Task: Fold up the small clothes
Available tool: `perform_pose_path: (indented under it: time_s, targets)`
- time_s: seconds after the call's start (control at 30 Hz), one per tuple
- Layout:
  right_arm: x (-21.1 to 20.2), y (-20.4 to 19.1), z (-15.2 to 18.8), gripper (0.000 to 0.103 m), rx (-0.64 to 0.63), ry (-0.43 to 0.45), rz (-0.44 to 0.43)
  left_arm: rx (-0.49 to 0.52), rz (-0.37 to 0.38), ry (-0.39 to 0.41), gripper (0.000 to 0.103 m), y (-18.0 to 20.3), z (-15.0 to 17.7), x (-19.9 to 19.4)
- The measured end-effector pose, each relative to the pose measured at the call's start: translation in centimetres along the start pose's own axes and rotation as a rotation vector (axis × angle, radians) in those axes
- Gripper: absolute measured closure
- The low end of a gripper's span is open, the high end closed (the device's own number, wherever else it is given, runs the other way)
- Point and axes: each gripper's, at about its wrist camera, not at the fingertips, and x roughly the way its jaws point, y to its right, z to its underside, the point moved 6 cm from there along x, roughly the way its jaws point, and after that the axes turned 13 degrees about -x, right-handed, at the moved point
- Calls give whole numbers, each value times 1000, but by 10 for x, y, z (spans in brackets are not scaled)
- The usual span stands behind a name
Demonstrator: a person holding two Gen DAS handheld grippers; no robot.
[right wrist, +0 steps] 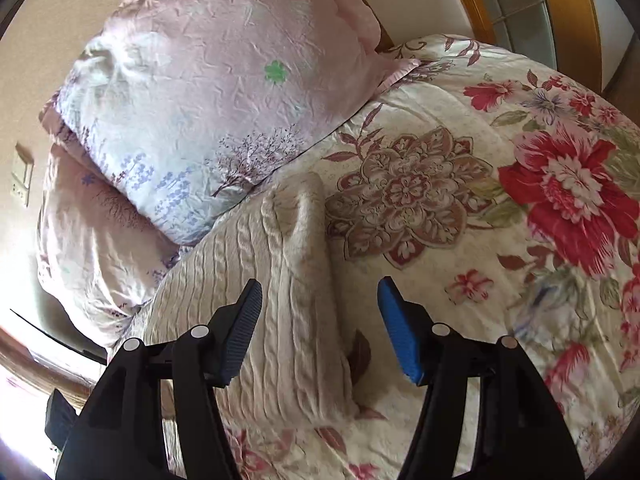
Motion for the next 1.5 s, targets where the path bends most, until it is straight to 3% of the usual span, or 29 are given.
perform_pose_path:
  time_s: [0.1, 0.2, 0.37, 0.47, 0.57, 0.63, 0.73, 0.87, 0.97, 1.03, 1.17, 1.33, 1.5]
  targets:
    - [-8, 3, 15, 51, 15, 13, -11, 65, -65, -12, 2, 9, 6, 5]
    - [-11, 6, 22, 51, 30, 29, -24, 16, -55, -51, 2, 6, 7, 12]
    - [-5, 4, 26, 51, 41, 18, -51, -68, -128, -85, 2, -8, 4, 25]
    - [-1, 0, 28, 51, 34, 12, -64, -113, -143, -75, 2, -14, 3, 24]
    - [-2, -6, 29, 51, 8, 20, -64, -135, -123, -12, 2, -14, -2, 11]
    - [-2, -10, 29, 51, -15, 23, -61, -122, -150, 19, 2, -14, -5, 5]
    - [1, -14, 28, 53, -28, 18, -61, -132, -199, -18, 2, -20, -5, 15]
    - [1, -19, 28, 77, -57, 26, -64, -199, -209, -49, 2, -33, -1, 19]
    - [-8, -27, 26, 89, -93, 64, -83, -241, -219, -67, 2, -42, 2, 20]
    - [-12, -32, 28, 90, -117, 78, -85, -287, -218, -98, 2, -49, 6, 23]
    - [4, -22, 44, 91, -123, 3, -12, -418, -180, -167, 2, -63, 18, 29]
    - [4, -19, 46, 90, -116, -1, -1, -404, -242, -175, 2, -56, 24, 27]
    - [0, -17, 48, 88, -120, -9, 5, -308, -284, -81, 2, -49, 22, -2]
